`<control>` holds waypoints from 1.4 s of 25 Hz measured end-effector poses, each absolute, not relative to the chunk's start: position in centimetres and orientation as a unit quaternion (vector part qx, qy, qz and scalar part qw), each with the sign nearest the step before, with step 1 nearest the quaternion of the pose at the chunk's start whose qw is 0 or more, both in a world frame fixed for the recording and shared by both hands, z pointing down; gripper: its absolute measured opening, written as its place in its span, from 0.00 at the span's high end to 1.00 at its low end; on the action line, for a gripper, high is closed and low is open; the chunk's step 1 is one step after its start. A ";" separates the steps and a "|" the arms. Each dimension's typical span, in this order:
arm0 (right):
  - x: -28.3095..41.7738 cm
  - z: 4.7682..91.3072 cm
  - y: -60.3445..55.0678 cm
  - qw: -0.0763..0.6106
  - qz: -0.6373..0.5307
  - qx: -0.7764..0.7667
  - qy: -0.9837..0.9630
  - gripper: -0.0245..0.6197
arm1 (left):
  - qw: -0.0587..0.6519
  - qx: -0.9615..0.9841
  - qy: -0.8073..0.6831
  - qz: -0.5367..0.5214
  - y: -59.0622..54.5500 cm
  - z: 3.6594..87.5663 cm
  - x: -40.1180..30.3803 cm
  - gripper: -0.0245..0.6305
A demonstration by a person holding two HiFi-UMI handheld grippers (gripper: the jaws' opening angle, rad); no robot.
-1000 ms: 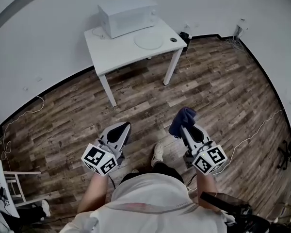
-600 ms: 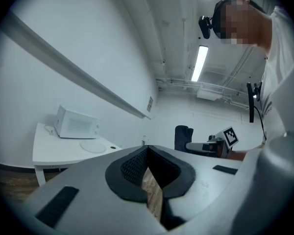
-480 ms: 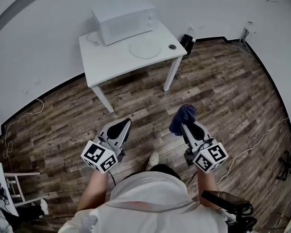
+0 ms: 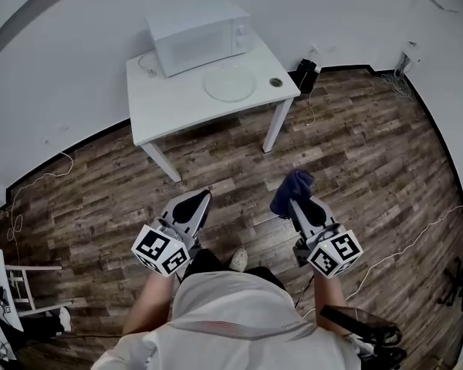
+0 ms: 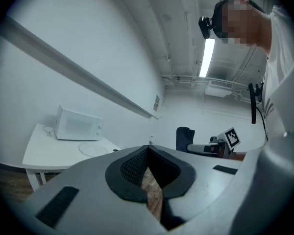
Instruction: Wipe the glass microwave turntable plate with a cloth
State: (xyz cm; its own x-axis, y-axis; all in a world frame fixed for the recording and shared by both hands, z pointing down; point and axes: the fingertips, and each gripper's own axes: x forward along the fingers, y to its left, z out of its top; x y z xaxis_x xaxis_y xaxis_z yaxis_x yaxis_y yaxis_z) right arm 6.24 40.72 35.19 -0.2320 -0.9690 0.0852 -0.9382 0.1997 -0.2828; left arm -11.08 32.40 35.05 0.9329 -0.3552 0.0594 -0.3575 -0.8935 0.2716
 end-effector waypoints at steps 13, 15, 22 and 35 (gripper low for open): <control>10.2 36.1 37.6 0.052 -0.142 -0.628 0.764 0.86 | 0.145 0.976 -0.163 -0.007 28.2 35.6 -6.2 0.95; 10.5 36.0 36.3 0.046 -0.140 -0.626 0.766 0.86 | 0.146 0.976 -0.163 -0.008 26.9 35.4 -5.7 0.95; 11.5 36.4 29.6 0.036 -0.146 -0.617 0.772 0.86 | 0.154 0.974 -0.168 -0.012 20.7 36.2 -4.5 0.95; 11.3 35.1 13.3 0.018 -0.144 -0.611 0.778 0.86 | 0.160 0.969 -0.185 -0.020 4.4 36.0 -5.4 0.95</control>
State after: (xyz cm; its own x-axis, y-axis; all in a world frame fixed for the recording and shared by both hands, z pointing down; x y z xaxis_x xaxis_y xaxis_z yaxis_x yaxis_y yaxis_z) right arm 11.34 13.33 35.10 -0.2518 -0.9563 0.1488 -0.9461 0.2108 -0.2457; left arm -5.37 4.39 36.01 0.9308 -0.3651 0.0201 -0.3522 -0.8805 0.3173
